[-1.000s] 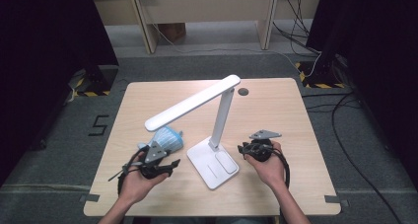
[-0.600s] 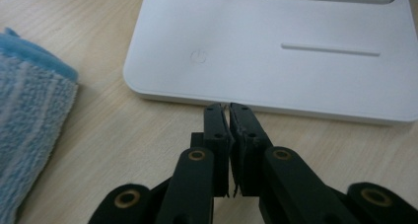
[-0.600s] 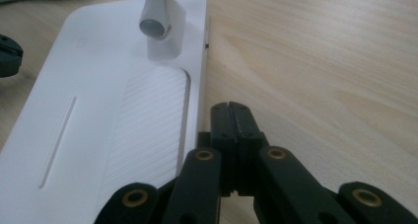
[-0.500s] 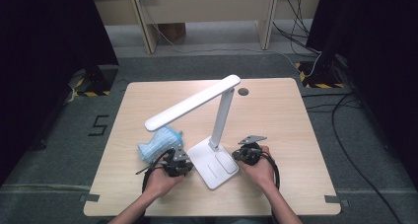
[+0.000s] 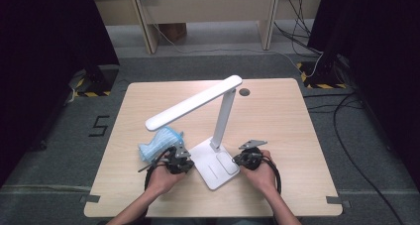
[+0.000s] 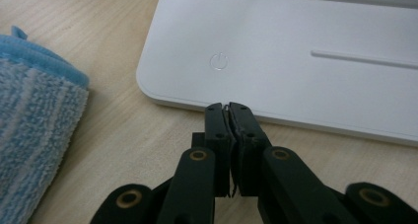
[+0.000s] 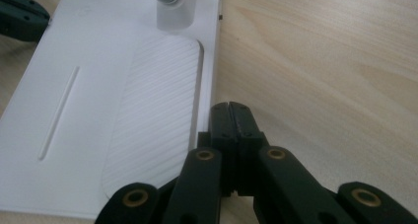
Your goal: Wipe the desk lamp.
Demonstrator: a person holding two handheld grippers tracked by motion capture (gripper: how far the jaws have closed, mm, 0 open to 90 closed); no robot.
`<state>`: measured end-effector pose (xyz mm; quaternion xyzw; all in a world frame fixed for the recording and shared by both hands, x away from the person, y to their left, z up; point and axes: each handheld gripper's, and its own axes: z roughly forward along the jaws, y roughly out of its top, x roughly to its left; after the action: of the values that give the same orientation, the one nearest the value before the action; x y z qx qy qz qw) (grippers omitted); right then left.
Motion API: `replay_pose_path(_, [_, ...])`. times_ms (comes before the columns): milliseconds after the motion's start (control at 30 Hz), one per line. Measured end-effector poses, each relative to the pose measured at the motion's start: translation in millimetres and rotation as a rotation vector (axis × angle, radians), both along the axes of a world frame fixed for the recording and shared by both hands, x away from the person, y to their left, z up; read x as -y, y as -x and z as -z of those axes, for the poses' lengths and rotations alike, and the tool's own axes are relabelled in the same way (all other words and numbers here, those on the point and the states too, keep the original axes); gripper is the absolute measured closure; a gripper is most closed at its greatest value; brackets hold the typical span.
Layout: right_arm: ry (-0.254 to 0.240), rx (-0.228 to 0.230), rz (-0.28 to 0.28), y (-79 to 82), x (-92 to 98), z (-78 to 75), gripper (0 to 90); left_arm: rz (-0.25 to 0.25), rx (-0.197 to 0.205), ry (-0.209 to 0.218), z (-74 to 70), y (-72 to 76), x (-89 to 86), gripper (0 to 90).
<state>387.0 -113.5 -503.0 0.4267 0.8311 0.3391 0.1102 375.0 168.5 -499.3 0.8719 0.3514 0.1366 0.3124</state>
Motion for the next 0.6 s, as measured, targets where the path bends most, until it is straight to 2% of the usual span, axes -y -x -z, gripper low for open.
replay_pose_path(167, [0.012,0.009,-0.011,9.8,0.8,0.9,90.0,-0.016,0.011,-0.007,1.4,-2.6,-0.5,86.4])
replay_pose_path(300, [0.014,-0.003,-0.015,18.2,-0.5,0.3,90.0,-0.022,0.018,-0.025,0.7,-6.9,1.1,86.2])
replay_pose_path(433, [0.01,-0.001,-0.026,27.7,-1.6,0.7,90.0,-0.029,0.028,-0.045,0.5,-15.5,4.7,85.4])
replay_pose_path(600, [0.008,-0.006,-0.055,37.3,-5.7,0.7,90.0,-0.028,0.035,-0.048,1.0,-23.5,10.6,83.7])
